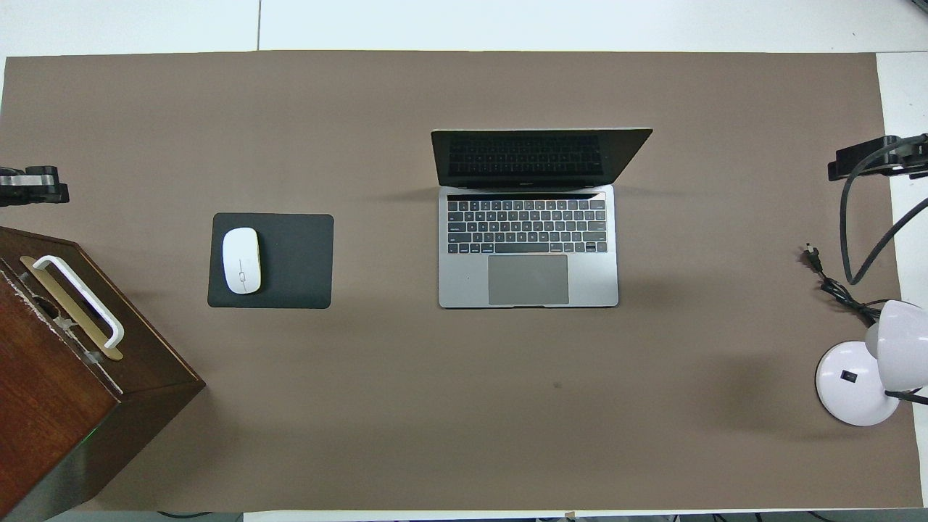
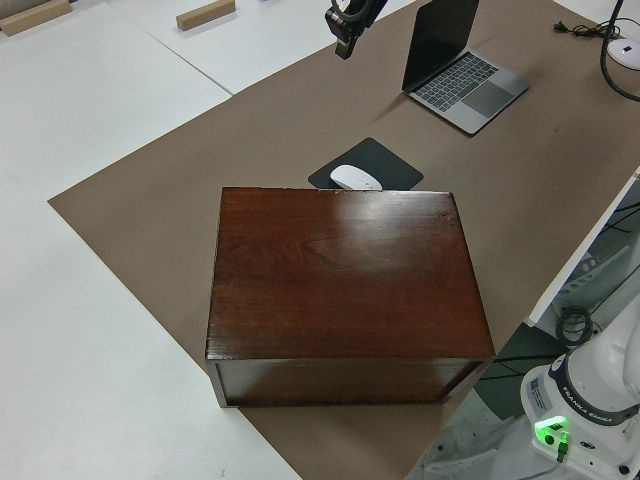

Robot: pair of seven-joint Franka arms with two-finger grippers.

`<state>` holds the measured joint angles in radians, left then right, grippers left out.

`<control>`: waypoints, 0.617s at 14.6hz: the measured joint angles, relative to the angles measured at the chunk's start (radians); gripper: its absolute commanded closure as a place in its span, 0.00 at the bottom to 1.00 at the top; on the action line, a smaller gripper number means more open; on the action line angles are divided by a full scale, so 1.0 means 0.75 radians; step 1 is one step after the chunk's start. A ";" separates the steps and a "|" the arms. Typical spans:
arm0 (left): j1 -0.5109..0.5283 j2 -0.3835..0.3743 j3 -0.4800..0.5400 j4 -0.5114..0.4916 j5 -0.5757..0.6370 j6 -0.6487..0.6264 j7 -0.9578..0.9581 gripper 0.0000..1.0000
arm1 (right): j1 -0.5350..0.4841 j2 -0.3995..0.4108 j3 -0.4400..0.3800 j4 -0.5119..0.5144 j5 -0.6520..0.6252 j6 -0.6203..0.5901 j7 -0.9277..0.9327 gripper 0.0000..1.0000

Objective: Close laptop with both arms

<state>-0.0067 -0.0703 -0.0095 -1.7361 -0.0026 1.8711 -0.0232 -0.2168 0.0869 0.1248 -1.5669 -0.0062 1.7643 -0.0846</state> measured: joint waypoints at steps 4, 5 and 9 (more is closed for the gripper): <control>-0.072 -0.049 -0.008 -0.164 -0.013 0.228 0.002 1.00 | 0.003 0.050 0.004 0.032 0.000 0.081 0.000 0.08; -0.101 -0.071 -0.009 -0.223 -0.033 0.303 0.002 1.00 | 0.003 0.081 0.007 0.056 0.000 0.111 0.000 0.08; -0.220 -0.159 -0.013 -0.451 -0.070 0.578 0.002 1.00 | 0.009 0.232 0.013 0.210 -0.001 0.172 0.000 0.67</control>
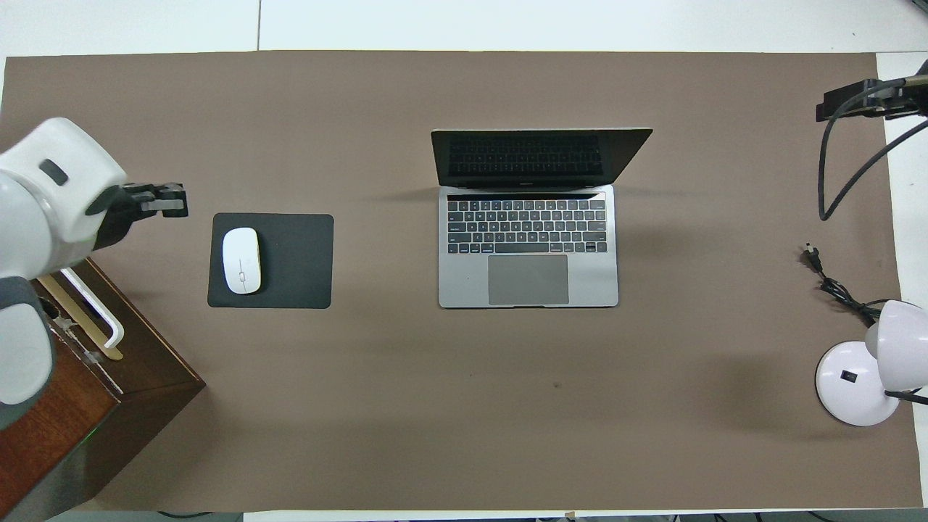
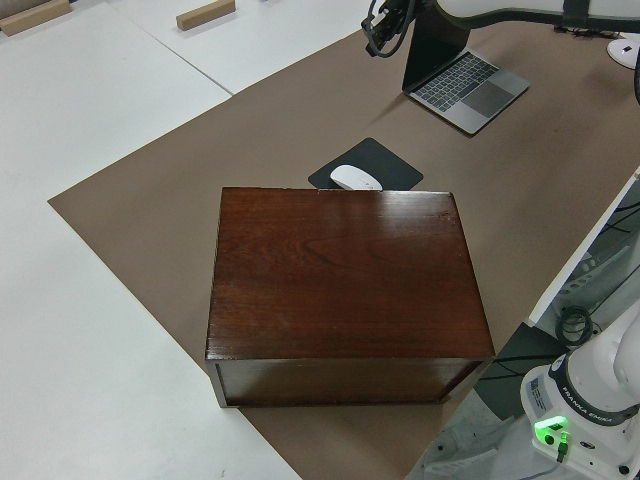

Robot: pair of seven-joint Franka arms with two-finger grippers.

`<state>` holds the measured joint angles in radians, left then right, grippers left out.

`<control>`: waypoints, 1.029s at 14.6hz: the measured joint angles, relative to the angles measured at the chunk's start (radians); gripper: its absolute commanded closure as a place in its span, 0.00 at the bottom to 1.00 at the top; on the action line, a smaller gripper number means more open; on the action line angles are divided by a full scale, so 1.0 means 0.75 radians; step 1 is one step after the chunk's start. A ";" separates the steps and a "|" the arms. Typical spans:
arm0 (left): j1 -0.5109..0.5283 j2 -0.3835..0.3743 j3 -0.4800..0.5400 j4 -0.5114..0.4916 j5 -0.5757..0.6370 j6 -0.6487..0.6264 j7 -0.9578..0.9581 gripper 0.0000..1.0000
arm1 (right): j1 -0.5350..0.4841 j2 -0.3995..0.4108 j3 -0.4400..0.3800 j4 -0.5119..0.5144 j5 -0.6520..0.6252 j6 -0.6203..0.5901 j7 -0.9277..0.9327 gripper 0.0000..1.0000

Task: Close laptop with both arms
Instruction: 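Move the left gripper beside the laptop while the right gripper reaches the lid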

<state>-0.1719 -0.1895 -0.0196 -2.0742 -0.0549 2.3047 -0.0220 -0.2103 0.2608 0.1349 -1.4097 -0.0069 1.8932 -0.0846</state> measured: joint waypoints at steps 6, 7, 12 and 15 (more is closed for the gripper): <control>-0.234 -0.125 -0.003 -0.317 -0.013 0.332 0.000 1.00 | 0.106 0.173 0.001 0.187 -0.045 0.155 0.000 1.00; -0.272 -0.135 -0.003 -0.348 -0.014 0.370 -0.001 1.00 | 0.128 0.202 0.001 0.223 -0.048 0.166 0.001 1.00; -0.445 -0.137 -0.002 -0.495 -0.014 0.646 -0.001 1.00 | 0.232 0.404 -0.001 0.482 -0.089 0.181 0.095 1.00; -0.527 -0.082 -0.001 -0.549 -0.014 0.807 -0.001 1.00 | 0.325 0.520 -0.002 0.593 -0.145 0.241 0.180 1.00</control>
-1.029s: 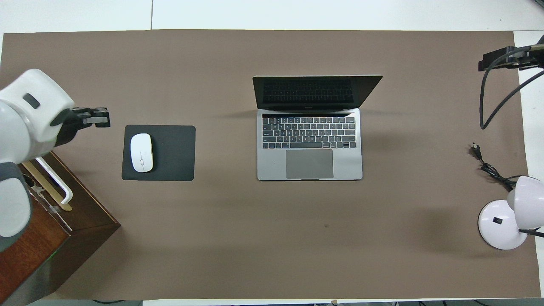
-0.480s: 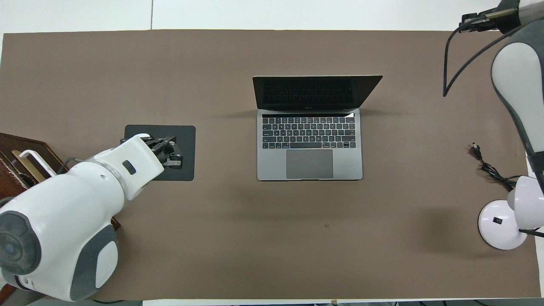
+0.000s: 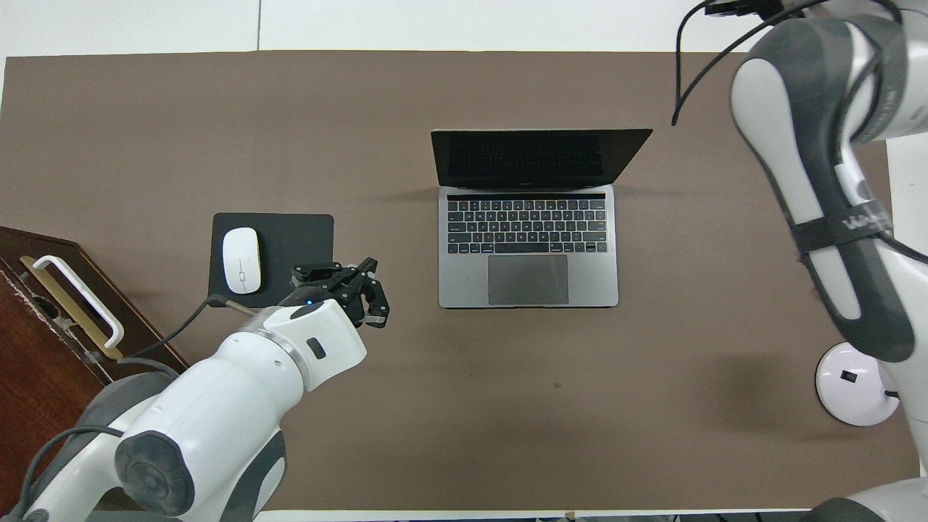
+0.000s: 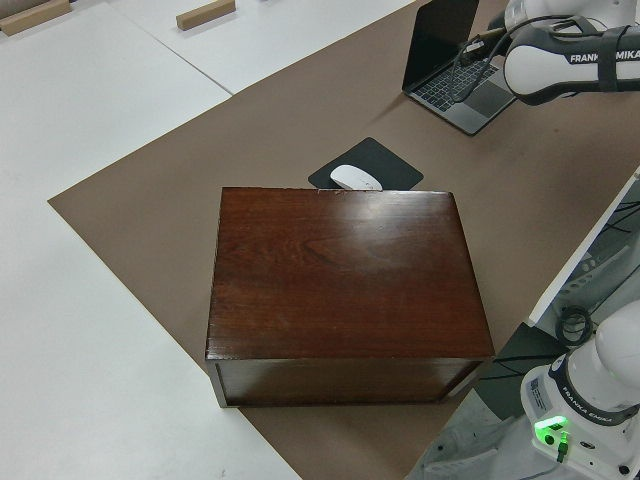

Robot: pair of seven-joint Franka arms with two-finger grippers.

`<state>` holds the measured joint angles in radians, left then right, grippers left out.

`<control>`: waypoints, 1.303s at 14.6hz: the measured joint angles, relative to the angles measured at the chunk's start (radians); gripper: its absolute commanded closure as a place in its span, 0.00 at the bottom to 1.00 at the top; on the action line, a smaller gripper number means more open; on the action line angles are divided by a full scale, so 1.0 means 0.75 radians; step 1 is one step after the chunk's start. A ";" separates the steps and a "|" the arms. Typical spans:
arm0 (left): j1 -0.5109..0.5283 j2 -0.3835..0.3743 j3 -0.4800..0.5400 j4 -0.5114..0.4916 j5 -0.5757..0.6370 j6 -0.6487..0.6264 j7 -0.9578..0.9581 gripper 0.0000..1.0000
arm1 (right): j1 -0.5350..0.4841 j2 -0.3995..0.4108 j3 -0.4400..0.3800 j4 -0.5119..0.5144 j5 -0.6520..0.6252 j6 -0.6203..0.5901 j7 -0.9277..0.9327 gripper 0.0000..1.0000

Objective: Close laptop with both arms

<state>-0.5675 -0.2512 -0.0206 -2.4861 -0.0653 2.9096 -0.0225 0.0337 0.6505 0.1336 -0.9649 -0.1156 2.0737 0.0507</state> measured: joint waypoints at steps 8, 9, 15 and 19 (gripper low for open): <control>-0.129 0.358 0.001 -0.011 0.000 0.458 -0.005 1.00 | 0.324 0.164 -0.075 0.053 -0.090 0.094 0.265 1.00; -0.129 0.380 0.001 -0.011 0.000 0.479 -0.005 1.00 | 0.339 0.166 -0.077 0.055 -0.090 0.093 0.277 1.00; -0.181 0.540 0.002 -0.011 0.000 0.674 -0.003 1.00 | 0.353 0.165 -0.056 0.066 -0.088 0.036 0.332 1.00; -0.196 0.618 0.002 -0.010 0.000 0.746 -0.001 1.00 | 0.355 0.165 -0.016 0.071 -0.065 -0.119 0.366 1.00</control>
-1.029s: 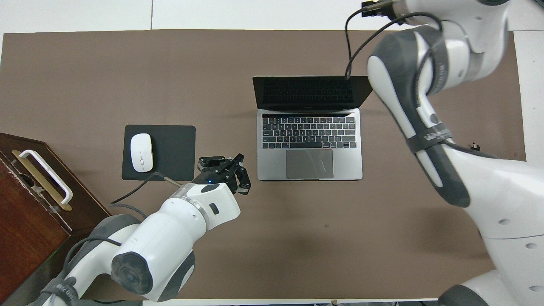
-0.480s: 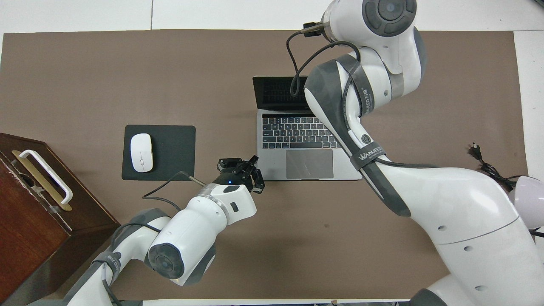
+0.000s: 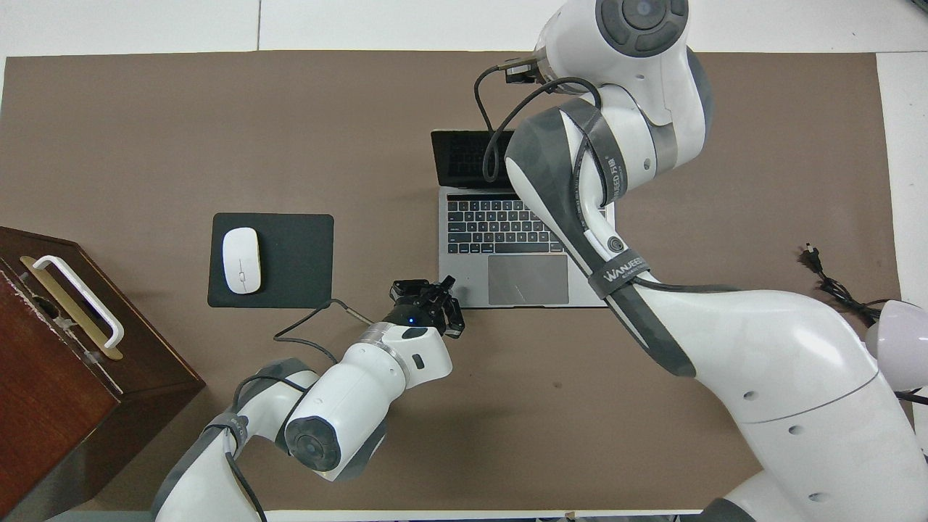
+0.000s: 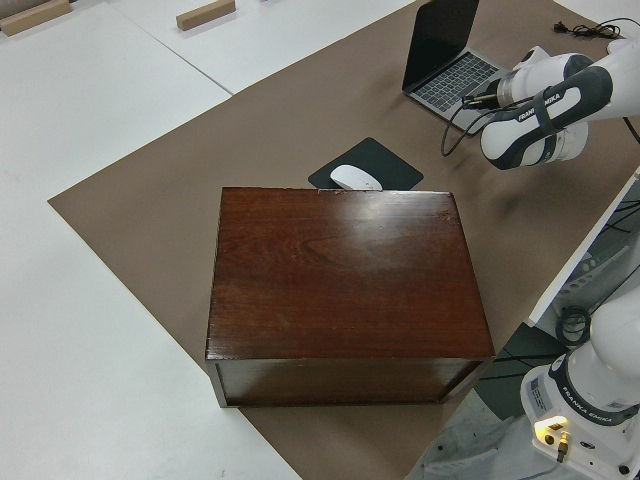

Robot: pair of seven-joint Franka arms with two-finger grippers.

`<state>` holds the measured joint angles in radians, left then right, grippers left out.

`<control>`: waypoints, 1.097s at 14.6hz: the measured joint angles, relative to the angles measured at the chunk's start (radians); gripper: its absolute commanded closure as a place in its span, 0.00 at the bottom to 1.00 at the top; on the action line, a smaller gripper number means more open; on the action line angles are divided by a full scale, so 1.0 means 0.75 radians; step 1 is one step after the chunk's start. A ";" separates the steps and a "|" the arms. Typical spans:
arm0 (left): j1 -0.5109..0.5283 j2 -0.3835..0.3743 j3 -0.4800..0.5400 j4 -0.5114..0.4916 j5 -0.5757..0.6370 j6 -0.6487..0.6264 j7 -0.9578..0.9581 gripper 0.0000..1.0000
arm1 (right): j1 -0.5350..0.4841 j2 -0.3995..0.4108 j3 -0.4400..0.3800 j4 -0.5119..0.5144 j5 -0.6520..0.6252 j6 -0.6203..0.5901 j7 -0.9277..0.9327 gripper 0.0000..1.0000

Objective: Close laptop with both arms

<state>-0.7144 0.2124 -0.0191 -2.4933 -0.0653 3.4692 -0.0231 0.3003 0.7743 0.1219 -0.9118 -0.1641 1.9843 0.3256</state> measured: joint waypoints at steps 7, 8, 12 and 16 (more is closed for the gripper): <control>-0.001 0.035 0.001 0.001 0.000 0.001 0.008 1.00 | -0.028 -0.025 -0.003 0.015 0.149 -0.293 0.000 1.00; -0.001 0.045 0.002 0.001 0.000 0.003 0.011 1.00 | -0.034 -0.028 -0.003 0.016 0.172 -0.326 0.000 1.00; -0.001 0.073 0.002 0.003 0.001 0.013 0.029 1.00 | -0.058 -0.038 -0.003 0.020 0.265 -0.440 0.001 1.00; -0.001 0.074 0.002 0.003 0.001 0.014 0.054 1.00 | -0.063 -0.044 -0.003 0.018 0.315 -0.546 0.049 1.00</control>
<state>-0.7152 0.2679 -0.0173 -2.4913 -0.0646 3.4800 0.0172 0.2532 0.7414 0.1193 -0.8985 0.0719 1.5749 0.3627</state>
